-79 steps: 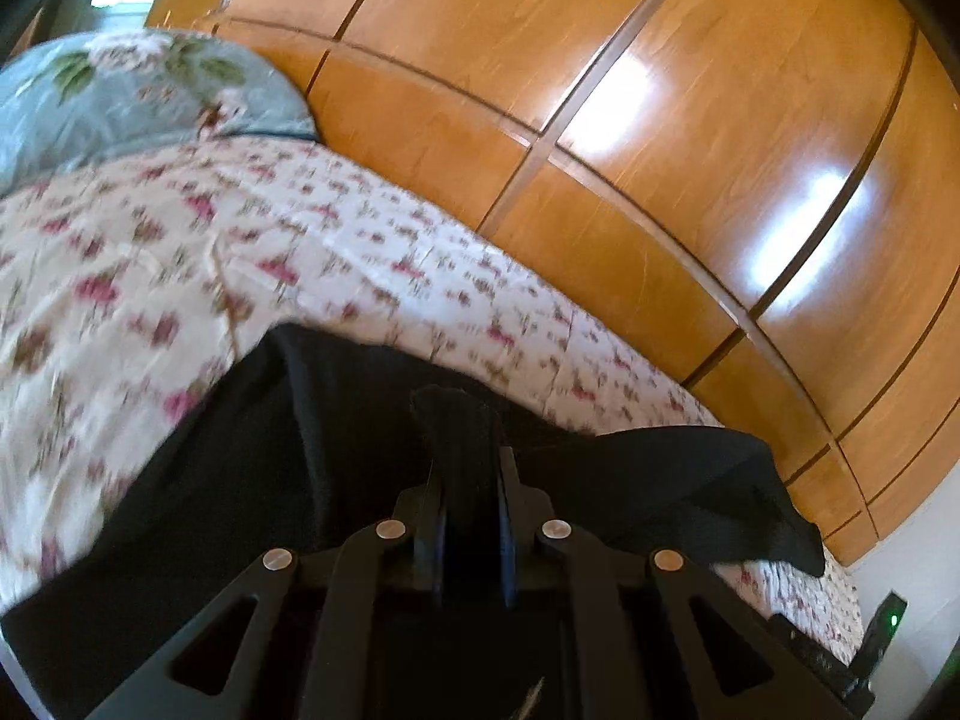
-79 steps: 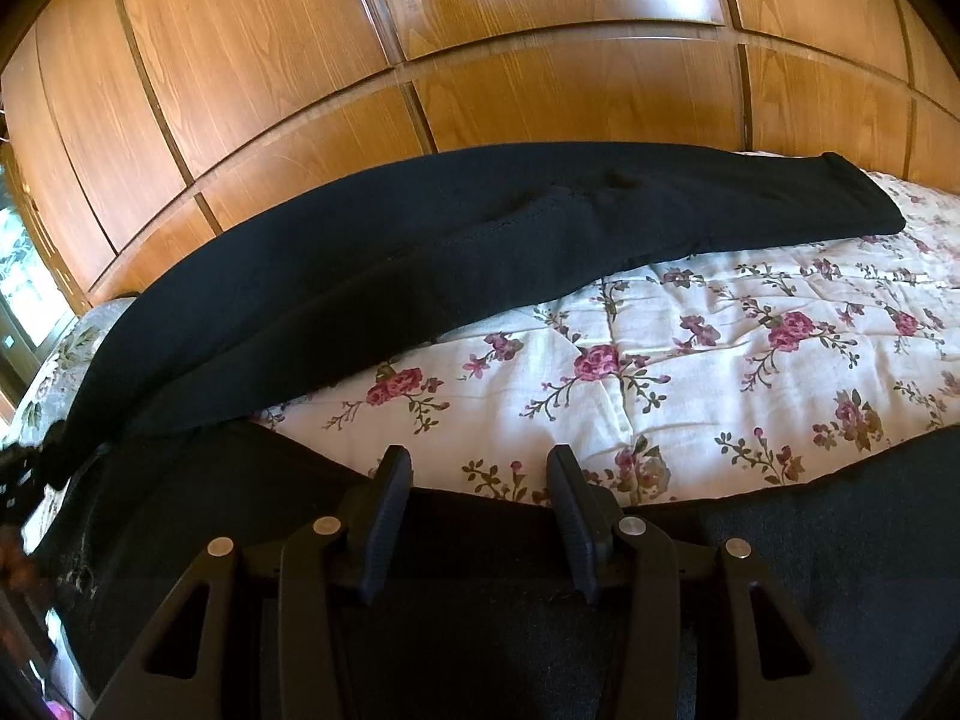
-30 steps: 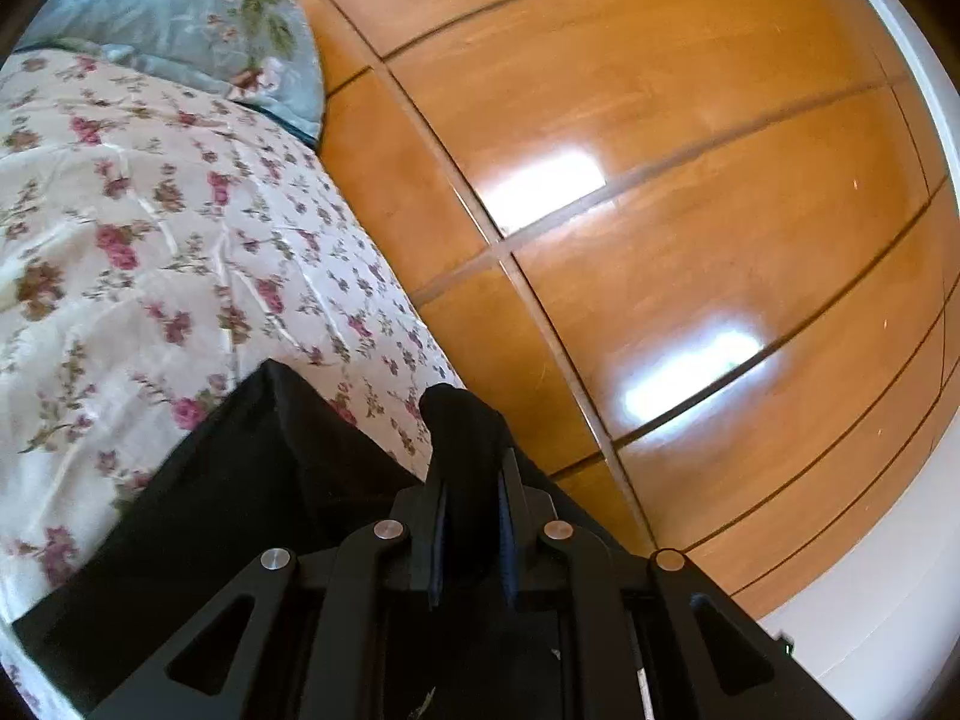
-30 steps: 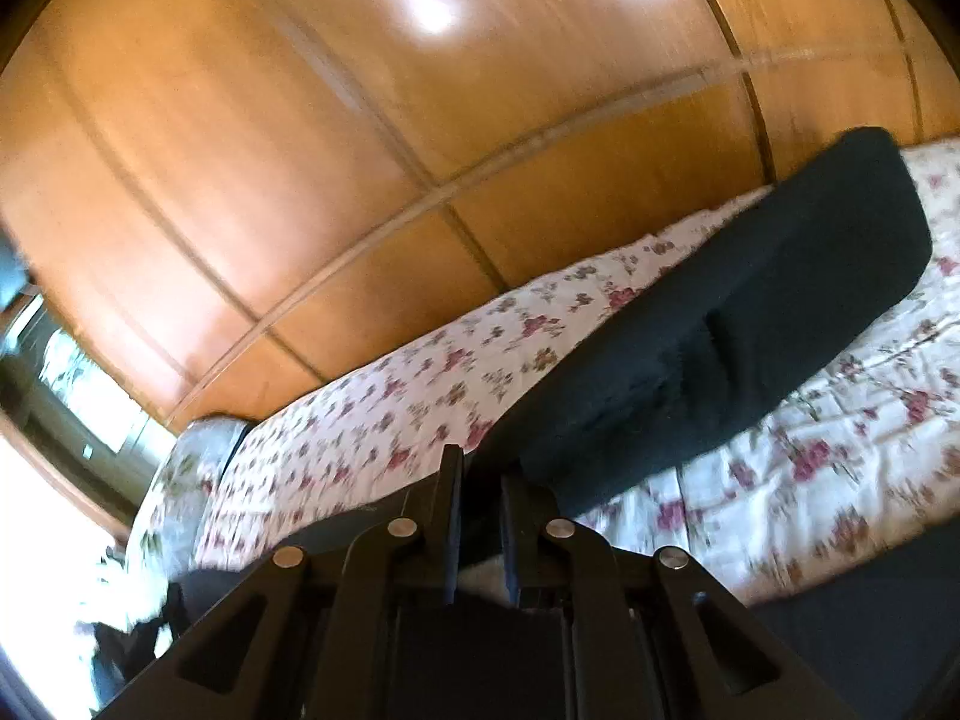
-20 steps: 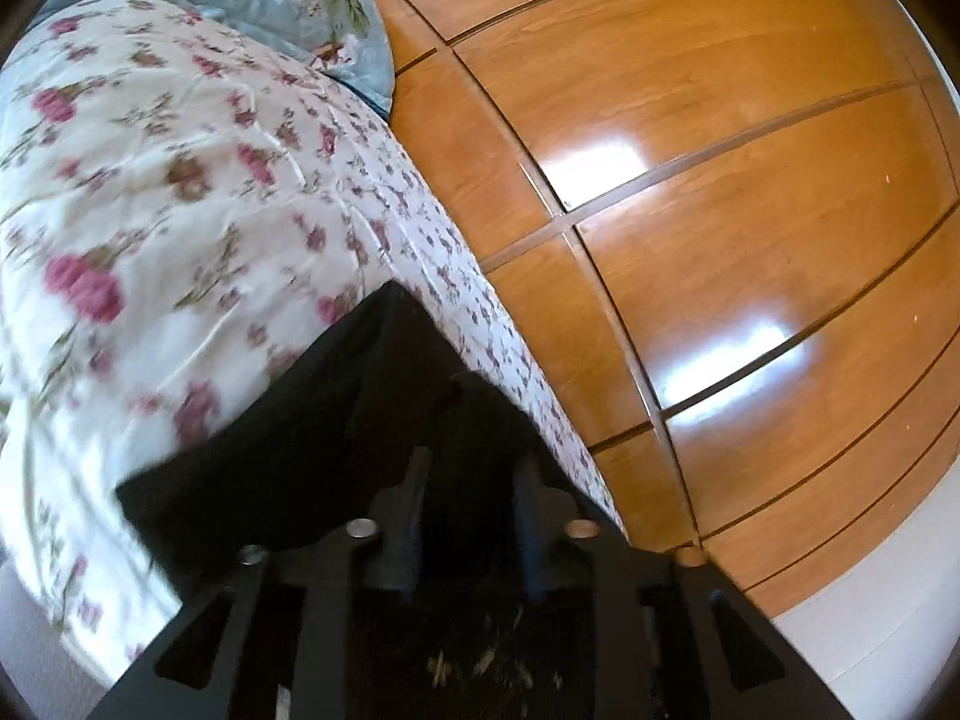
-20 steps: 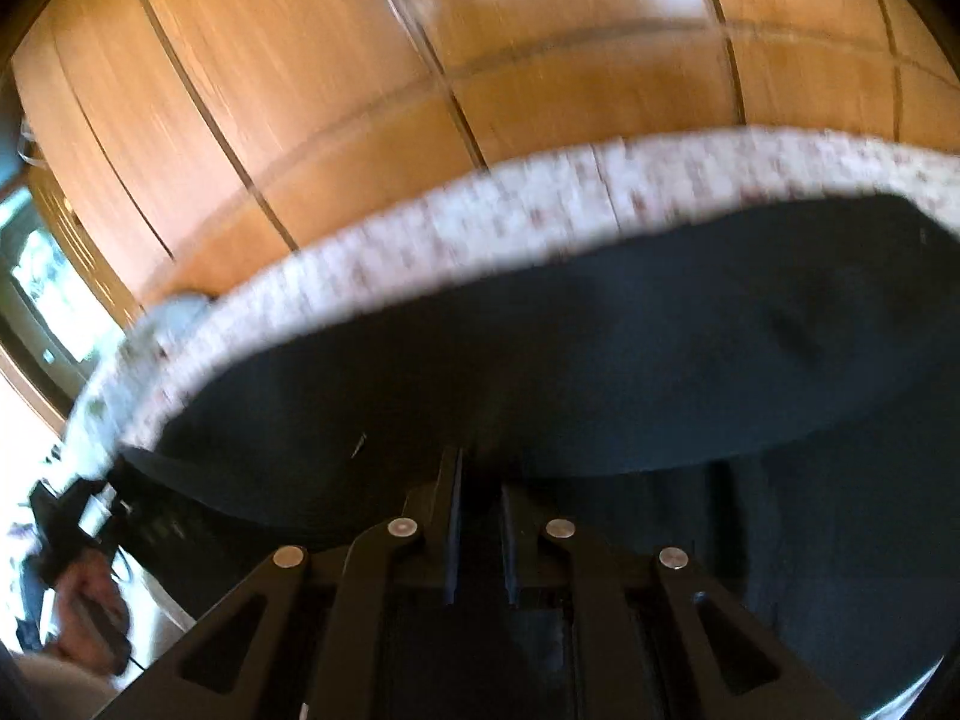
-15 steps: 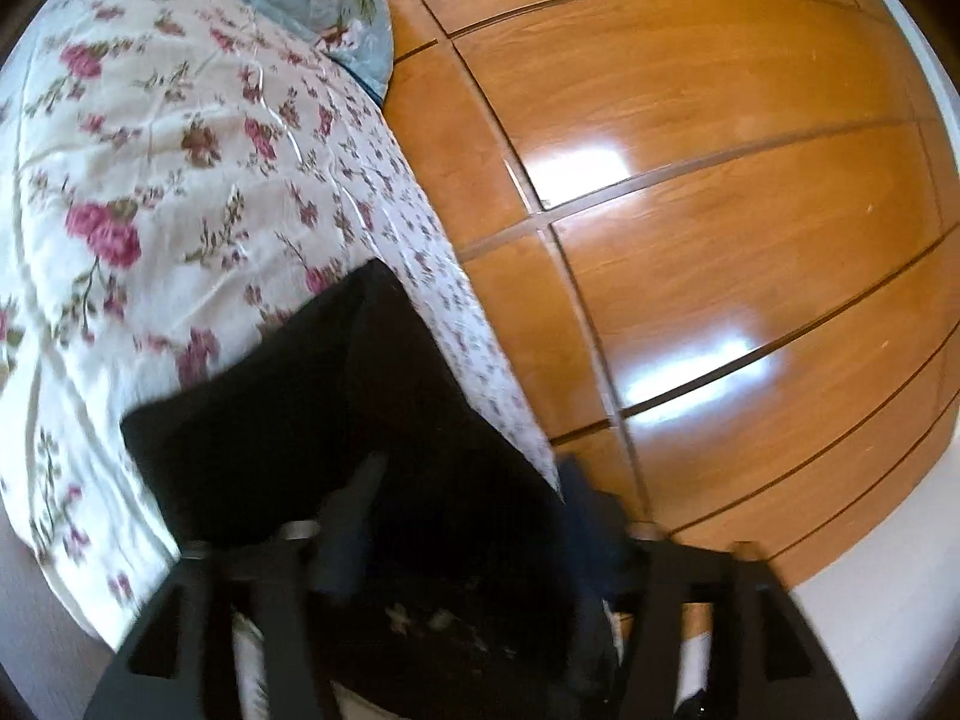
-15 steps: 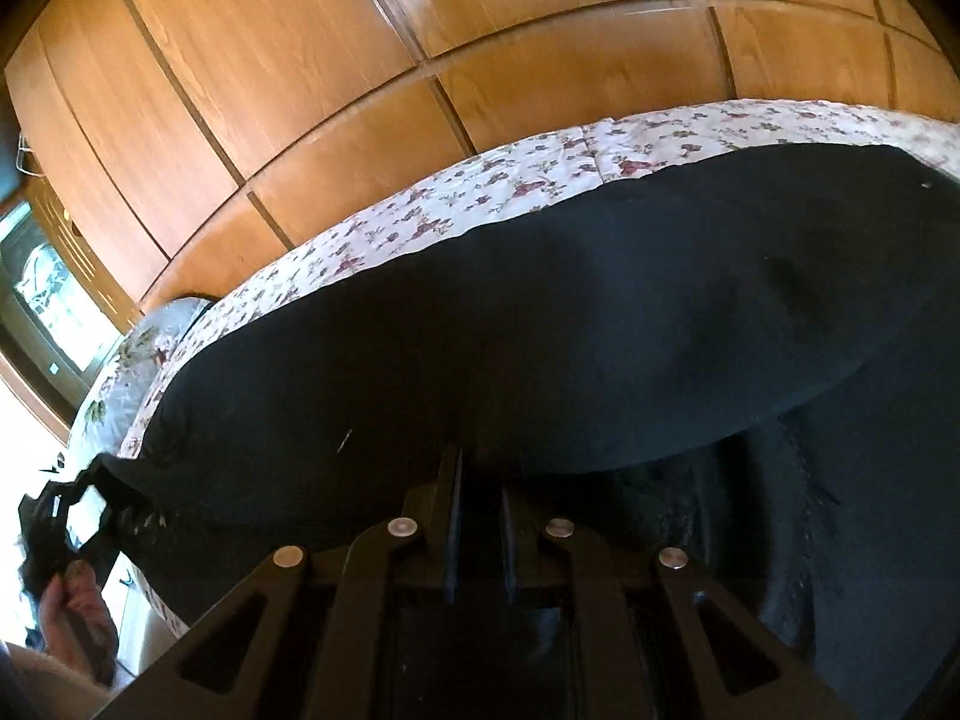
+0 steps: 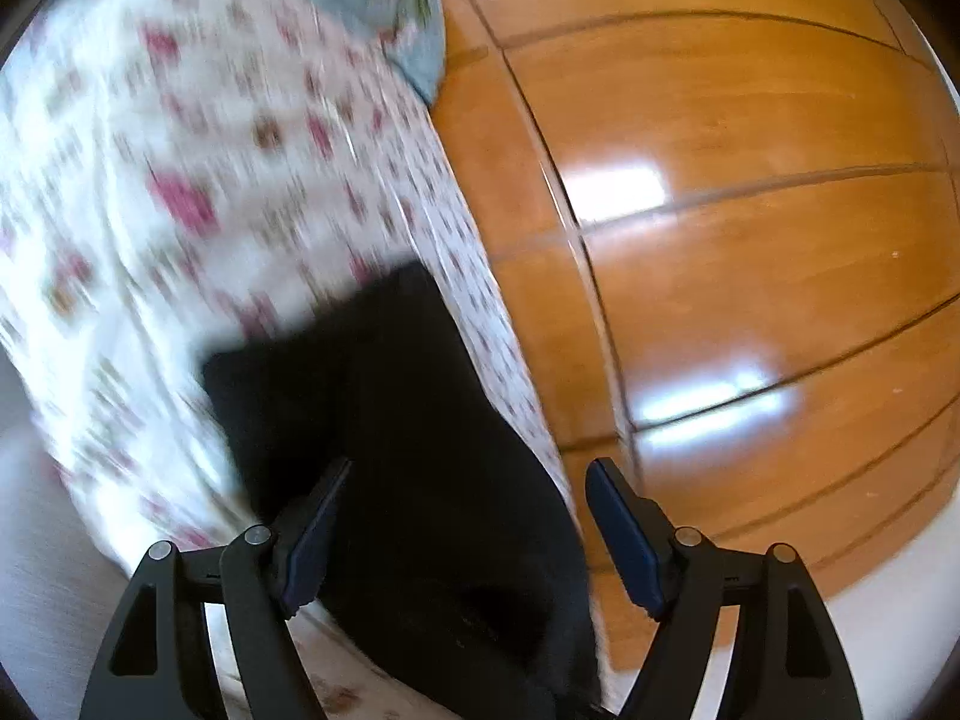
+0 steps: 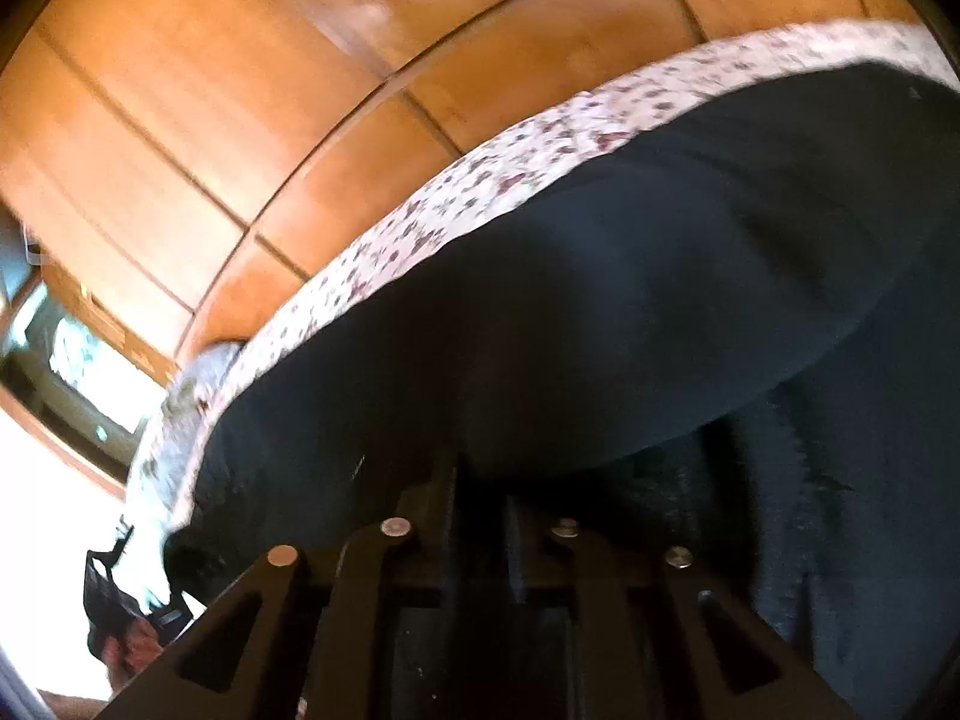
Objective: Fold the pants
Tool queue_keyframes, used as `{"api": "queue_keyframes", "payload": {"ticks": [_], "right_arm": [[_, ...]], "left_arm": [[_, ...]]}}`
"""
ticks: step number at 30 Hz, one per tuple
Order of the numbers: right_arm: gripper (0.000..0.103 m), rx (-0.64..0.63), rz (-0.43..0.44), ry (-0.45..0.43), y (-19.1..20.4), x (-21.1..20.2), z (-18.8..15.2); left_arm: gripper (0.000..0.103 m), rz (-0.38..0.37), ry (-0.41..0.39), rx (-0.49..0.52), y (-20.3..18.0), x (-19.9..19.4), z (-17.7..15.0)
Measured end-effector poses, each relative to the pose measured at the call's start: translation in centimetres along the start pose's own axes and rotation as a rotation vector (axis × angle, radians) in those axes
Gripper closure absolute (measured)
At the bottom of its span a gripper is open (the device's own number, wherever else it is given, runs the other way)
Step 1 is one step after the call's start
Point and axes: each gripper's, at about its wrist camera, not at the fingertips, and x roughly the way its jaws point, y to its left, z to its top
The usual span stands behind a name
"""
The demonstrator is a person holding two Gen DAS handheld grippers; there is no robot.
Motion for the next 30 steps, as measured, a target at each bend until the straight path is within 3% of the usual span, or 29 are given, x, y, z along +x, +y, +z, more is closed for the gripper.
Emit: {"api": "queue_keyframes", "payload": {"ticks": [2,7,12,16,18,21,23,26,28,29,30], "right_arm": [[0.081,0.024,0.008,0.006,-0.4,-0.3,0.4],[0.069,0.07,-0.002,-0.008,-0.7,-1.0,1.0],[0.062,0.109,-0.011,-0.034,-1.4,-1.8,1.6],[0.058,0.199,-0.005,-0.073,-2.9,-2.9,2.0],[0.058,0.242,-0.001,-0.086,-3.9,-3.4,2.3],[0.058,0.263,0.0,-0.106,-4.4,-3.7,2.8],[0.058,0.272,-0.031,-0.125,-5.0,-4.0,3.2],[0.061,0.337,-0.041,-0.15,-6.5,-4.1,4.0],[0.064,0.377,-0.035,-0.163,-7.2,-4.4,4.4],[0.073,0.381,-0.044,-0.166,-7.3,-4.5,4.7],[0.08,0.368,-0.056,-0.171,-7.2,-4.8,5.0]], "left_arm": [[0.024,0.05,-0.018,0.052,-0.9,-1.1,0.2],[0.025,0.05,0.026,0.159,-3.4,-2.0,-2.1],[0.024,-0.018,0.213,0.159,-4.4,1.3,-4.9],[0.024,0.06,0.331,0.078,-3.5,4.7,-5.9],[0.024,0.072,0.317,0.08,-3.6,5.4,-5.7],[0.024,0.069,0.234,0.085,-3.9,4.8,-4.6],[0.024,0.11,0.173,0.054,-3.2,4.6,-3.5],[0.026,0.119,0.144,0.006,-2.4,4.9,-2.6],[0.031,0.143,0.136,0.021,-2.7,5.1,-2.1],[0.036,0.151,0.133,0.037,-2.9,5.0,-2.0],[0.05,0.154,0.128,0.058,-3.2,5.2,-1.6]]}}
